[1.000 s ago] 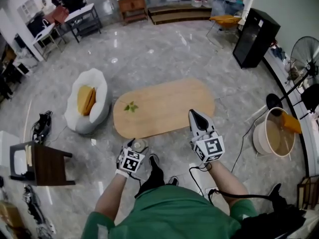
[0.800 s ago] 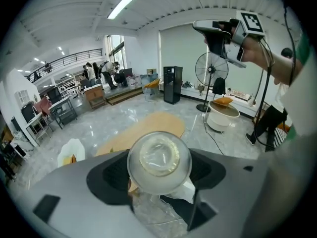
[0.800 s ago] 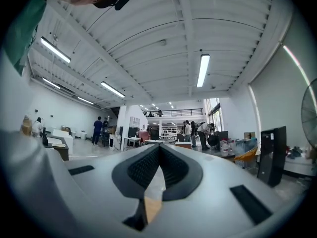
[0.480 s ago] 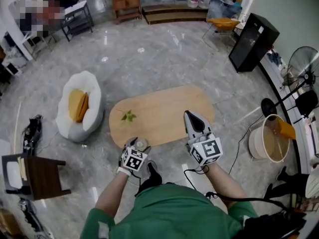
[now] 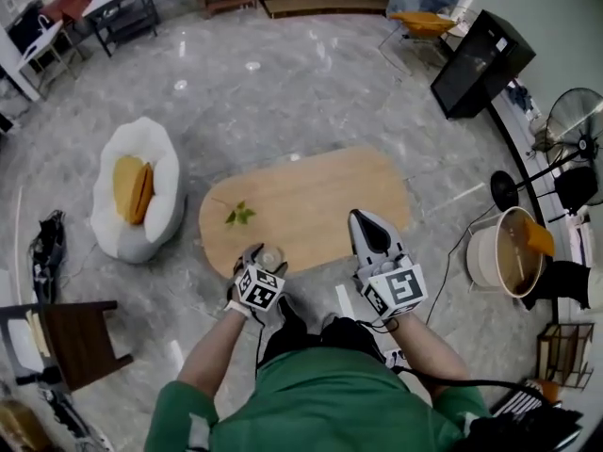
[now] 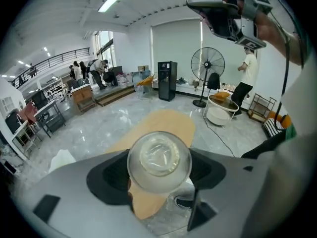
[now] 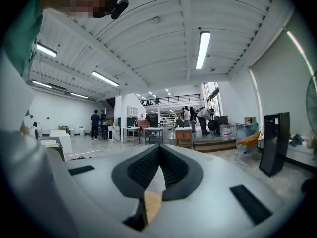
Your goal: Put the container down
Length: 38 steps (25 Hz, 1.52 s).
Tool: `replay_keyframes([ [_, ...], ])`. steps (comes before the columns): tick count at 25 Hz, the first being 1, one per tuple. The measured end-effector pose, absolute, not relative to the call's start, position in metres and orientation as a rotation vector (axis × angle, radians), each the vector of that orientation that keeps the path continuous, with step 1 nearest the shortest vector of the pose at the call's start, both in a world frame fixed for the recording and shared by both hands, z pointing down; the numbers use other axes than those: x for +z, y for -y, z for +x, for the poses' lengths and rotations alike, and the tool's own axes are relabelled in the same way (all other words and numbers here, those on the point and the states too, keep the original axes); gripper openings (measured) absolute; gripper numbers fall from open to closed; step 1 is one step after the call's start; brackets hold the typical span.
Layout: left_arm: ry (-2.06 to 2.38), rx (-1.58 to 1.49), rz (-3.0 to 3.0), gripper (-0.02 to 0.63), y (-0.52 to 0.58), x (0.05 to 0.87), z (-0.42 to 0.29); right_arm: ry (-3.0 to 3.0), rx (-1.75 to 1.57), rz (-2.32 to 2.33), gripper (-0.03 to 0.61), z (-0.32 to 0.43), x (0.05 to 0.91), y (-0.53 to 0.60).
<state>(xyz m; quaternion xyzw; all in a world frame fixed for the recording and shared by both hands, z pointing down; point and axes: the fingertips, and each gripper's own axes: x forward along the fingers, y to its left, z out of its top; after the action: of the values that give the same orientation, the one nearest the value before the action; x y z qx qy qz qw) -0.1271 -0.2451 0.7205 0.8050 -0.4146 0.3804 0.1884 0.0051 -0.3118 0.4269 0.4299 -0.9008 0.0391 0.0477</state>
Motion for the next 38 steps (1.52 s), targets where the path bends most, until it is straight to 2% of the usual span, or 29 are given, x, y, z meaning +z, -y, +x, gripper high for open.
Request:
replay_keyframes([
  [14, 1.198, 1.123, 2.220, 0.342, 0.326, 0.803, -0.108, 2.731, 0.200, 1.324, 0.014, 0.044, 0.534, 0.399],
  [25, 1.123, 1.175, 2.193, 0.342, 0.372, 0.920, -0.079, 2.634, 0.307, 1.335, 0.014, 0.086, 0.622, 0.429],
  [38, 1.000, 1.275, 2.158, 0.342, 0.397, 1.041, -0.066, 2.523, 0.458, 1.283, 0.014, 0.098, 0.719, 0.432],
])
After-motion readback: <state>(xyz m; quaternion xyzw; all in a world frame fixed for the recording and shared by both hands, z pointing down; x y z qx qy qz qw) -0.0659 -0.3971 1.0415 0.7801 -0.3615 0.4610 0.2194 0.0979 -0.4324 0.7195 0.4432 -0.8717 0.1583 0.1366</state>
